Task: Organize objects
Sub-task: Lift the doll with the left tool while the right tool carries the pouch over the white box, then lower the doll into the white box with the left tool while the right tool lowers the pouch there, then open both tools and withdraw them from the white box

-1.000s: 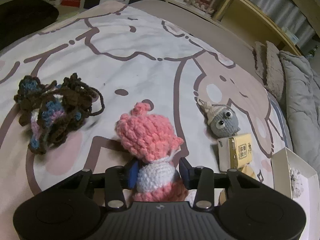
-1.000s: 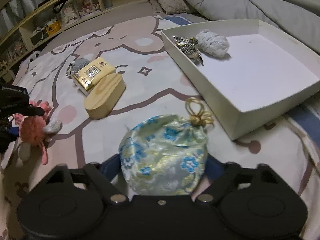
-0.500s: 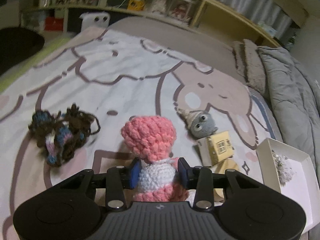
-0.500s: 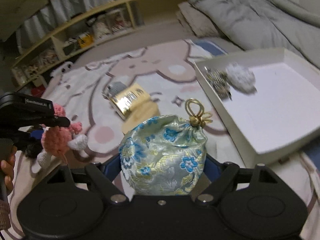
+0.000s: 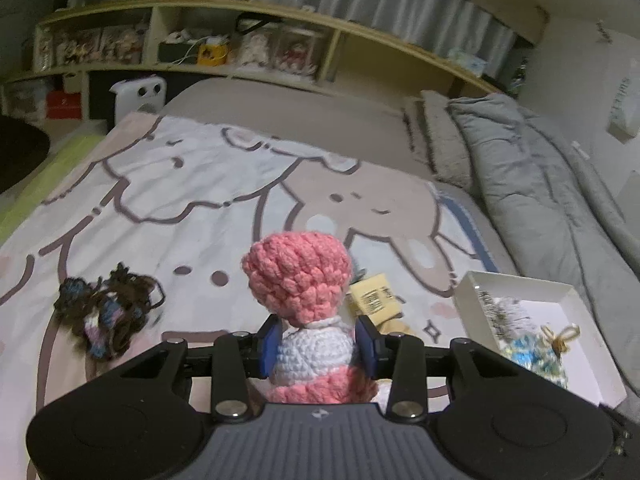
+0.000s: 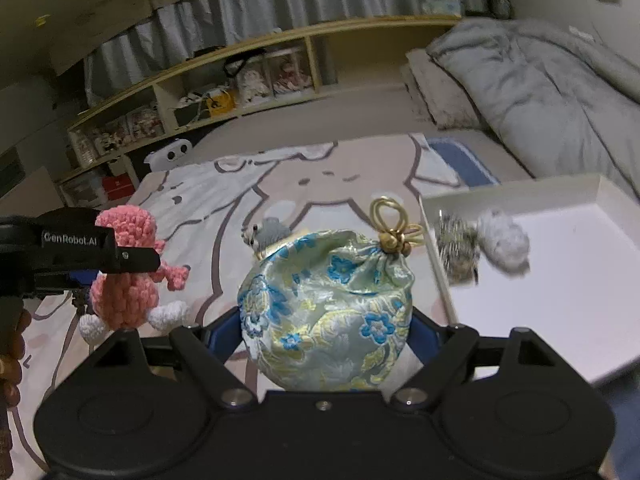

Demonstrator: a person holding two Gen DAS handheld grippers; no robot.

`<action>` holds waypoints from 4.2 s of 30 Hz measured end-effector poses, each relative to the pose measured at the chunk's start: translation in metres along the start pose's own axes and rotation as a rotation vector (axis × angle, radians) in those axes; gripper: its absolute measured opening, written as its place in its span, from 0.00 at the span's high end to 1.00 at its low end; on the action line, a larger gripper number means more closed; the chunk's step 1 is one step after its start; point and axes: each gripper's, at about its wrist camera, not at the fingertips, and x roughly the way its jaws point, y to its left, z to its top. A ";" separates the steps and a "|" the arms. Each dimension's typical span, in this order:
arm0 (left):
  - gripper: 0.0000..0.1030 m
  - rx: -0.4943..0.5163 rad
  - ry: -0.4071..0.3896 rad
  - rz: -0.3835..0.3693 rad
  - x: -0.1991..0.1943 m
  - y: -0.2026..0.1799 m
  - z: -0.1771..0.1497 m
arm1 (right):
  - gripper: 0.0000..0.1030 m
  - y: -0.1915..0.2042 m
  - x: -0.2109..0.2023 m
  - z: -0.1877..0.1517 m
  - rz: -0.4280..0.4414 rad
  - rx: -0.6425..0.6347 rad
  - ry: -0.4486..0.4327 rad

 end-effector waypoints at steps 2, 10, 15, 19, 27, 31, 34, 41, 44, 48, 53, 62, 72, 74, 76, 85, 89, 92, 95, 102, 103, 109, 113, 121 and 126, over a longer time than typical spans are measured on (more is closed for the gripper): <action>0.60 0.007 -0.007 -0.016 -0.003 -0.004 0.001 | 0.18 -0.004 -0.004 0.008 0.019 -0.014 0.009; 0.60 0.026 -0.030 -0.067 -0.011 -0.021 0.006 | 0.18 -0.022 -0.019 0.031 0.052 -0.078 0.036; 0.60 0.038 -0.047 -0.121 -0.015 -0.038 0.008 | 0.18 -0.057 -0.028 0.045 0.056 -0.071 0.056; 0.60 0.058 -0.041 -0.144 -0.009 -0.056 0.009 | 0.18 -0.093 -0.038 0.053 0.025 -0.081 0.051; 0.60 0.128 -0.014 -0.222 0.011 -0.115 0.008 | 0.17 -0.161 -0.050 0.060 -0.048 -0.090 0.035; 0.60 0.165 0.003 -0.254 0.027 -0.149 0.007 | 0.17 -0.190 -0.047 0.065 -0.062 -0.087 0.043; 0.60 0.170 0.007 -0.292 0.039 -0.173 0.007 | 0.17 -0.210 -0.043 0.070 -0.073 -0.095 0.046; 0.70 0.126 -0.008 -0.414 0.069 -0.231 0.011 | 0.17 -0.258 -0.033 0.078 -0.104 -0.104 0.044; 0.77 0.112 0.023 -0.440 0.090 -0.253 0.009 | 0.17 -0.273 -0.025 0.078 -0.107 -0.100 0.053; 0.80 0.142 0.081 -0.410 0.112 -0.269 -0.003 | 0.18 -0.287 -0.016 0.074 -0.100 -0.076 0.067; 0.77 0.262 0.157 -0.392 0.125 -0.271 -0.021 | 0.18 -0.295 -0.008 0.065 -0.082 -0.075 0.092; 0.31 0.474 0.261 -0.378 0.127 -0.268 -0.051 | 0.18 -0.298 -0.010 0.058 -0.058 -0.069 0.099; 0.42 0.566 0.383 -0.380 0.144 -0.272 -0.075 | 0.18 -0.294 -0.010 0.055 -0.047 -0.088 0.116; 0.48 0.572 0.386 -0.377 0.149 -0.277 -0.079 | 0.18 -0.295 -0.009 0.054 -0.046 -0.095 0.121; 0.49 0.581 0.381 -0.388 0.149 -0.282 -0.080 | 0.18 -0.296 -0.010 0.055 -0.048 -0.097 0.122; 0.50 0.512 0.319 -0.423 0.159 -0.304 -0.060 | 0.18 -0.315 -0.014 0.065 -0.065 -0.066 0.084; 0.50 0.459 0.263 -0.407 0.172 -0.313 -0.039 | 0.18 -0.323 -0.015 0.071 -0.071 -0.063 0.066; 0.50 0.421 0.227 -0.402 0.184 -0.319 -0.027 | 0.18 -0.328 -0.012 0.074 -0.080 -0.067 0.064; 0.50 0.388 0.212 -0.398 0.201 -0.326 -0.018 | 0.18 -0.331 -0.004 0.077 -0.090 -0.080 0.071; 0.50 0.374 0.211 -0.298 0.235 -0.319 -0.016 | 0.18 -0.335 0.030 0.081 -0.096 -0.137 0.118; 0.50 0.367 0.212 -0.292 0.238 -0.315 -0.015 | 0.18 -0.335 0.036 0.082 -0.097 -0.145 0.126; 0.50 0.397 0.197 -0.270 0.242 -0.307 -0.010 | 0.18 -0.333 0.071 0.089 -0.087 -0.205 0.176; 0.49 0.359 0.196 -0.263 0.249 -0.299 -0.007 | 0.17 -0.332 0.092 0.092 -0.095 -0.245 0.184; 0.46 0.368 0.204 -0.264 0.246 -0.303 -0.010 | 0.07 -0.329 0.094 0.089 -0.122 -0.267 0.190; 0.36 0.373 0.208 -0.272 0.236 -0.306 -0.011 | 0.08 -0.328 0.083 0.086 -0.121 -0.264 0.194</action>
